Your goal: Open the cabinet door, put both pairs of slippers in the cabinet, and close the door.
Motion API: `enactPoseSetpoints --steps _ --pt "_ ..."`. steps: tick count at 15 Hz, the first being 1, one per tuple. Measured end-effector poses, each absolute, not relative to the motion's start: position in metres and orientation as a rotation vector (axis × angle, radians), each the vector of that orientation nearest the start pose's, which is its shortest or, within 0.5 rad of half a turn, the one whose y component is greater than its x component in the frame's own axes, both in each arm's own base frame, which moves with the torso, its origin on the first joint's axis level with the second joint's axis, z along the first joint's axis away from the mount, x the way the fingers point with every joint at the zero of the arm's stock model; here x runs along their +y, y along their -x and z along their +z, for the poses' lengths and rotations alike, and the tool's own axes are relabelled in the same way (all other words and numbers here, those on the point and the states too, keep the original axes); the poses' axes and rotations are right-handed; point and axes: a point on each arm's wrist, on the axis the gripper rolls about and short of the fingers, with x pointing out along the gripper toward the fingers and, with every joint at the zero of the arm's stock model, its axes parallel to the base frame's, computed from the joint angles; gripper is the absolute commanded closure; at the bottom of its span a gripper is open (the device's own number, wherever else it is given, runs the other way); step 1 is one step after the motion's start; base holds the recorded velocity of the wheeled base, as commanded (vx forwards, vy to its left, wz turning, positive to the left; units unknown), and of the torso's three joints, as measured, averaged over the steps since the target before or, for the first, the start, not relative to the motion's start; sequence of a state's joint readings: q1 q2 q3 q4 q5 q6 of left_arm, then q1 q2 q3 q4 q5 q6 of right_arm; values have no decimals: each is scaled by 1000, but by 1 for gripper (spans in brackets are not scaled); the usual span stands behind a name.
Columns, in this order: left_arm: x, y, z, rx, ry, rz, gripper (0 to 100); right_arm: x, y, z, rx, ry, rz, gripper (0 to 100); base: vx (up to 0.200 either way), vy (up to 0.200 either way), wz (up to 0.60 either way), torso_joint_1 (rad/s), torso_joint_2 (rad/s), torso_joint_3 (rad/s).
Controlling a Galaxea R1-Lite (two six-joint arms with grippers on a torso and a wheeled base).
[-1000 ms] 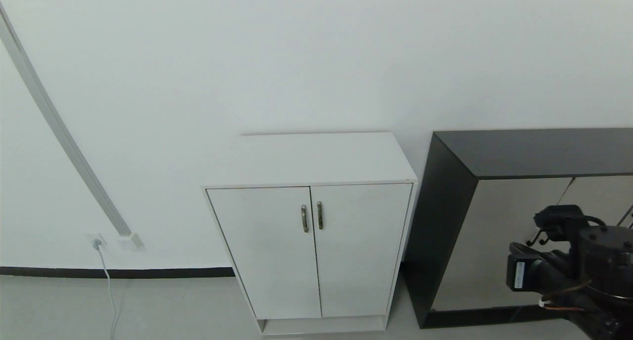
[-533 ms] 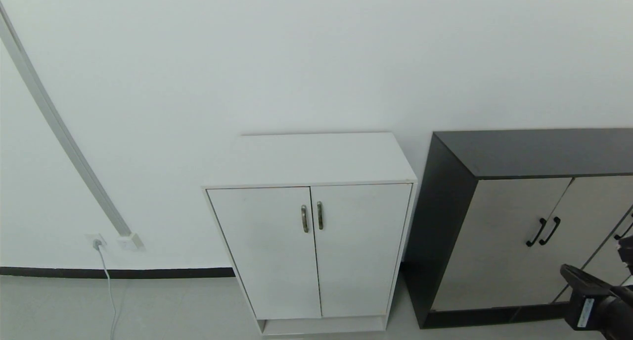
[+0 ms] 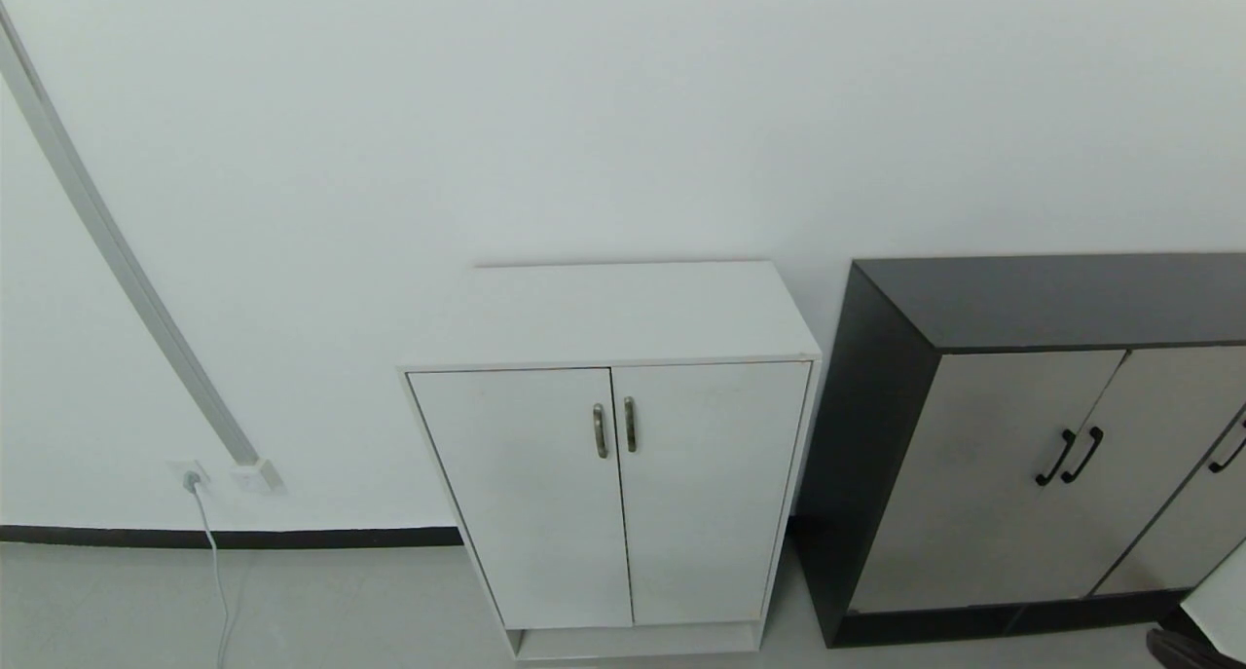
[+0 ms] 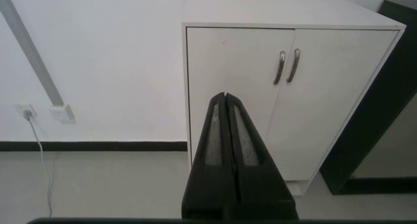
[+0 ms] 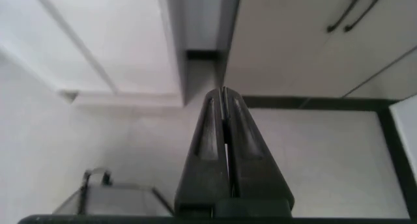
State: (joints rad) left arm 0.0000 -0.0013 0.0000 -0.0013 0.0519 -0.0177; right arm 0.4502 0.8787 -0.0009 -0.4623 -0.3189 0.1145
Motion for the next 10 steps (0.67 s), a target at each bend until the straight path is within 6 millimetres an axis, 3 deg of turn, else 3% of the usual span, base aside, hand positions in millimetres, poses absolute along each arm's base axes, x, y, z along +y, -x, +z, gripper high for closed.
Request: enactPoseSetpoints --steps 5,10 --pt "1 23 76 -3 17 52 100 8 -24 82 505 65 287 100 0 0 0 0 0 0" --pt "1 23 76 -3 18 52 100 3 -12 79 435 50 289 100 0 0 0 0 0 0"
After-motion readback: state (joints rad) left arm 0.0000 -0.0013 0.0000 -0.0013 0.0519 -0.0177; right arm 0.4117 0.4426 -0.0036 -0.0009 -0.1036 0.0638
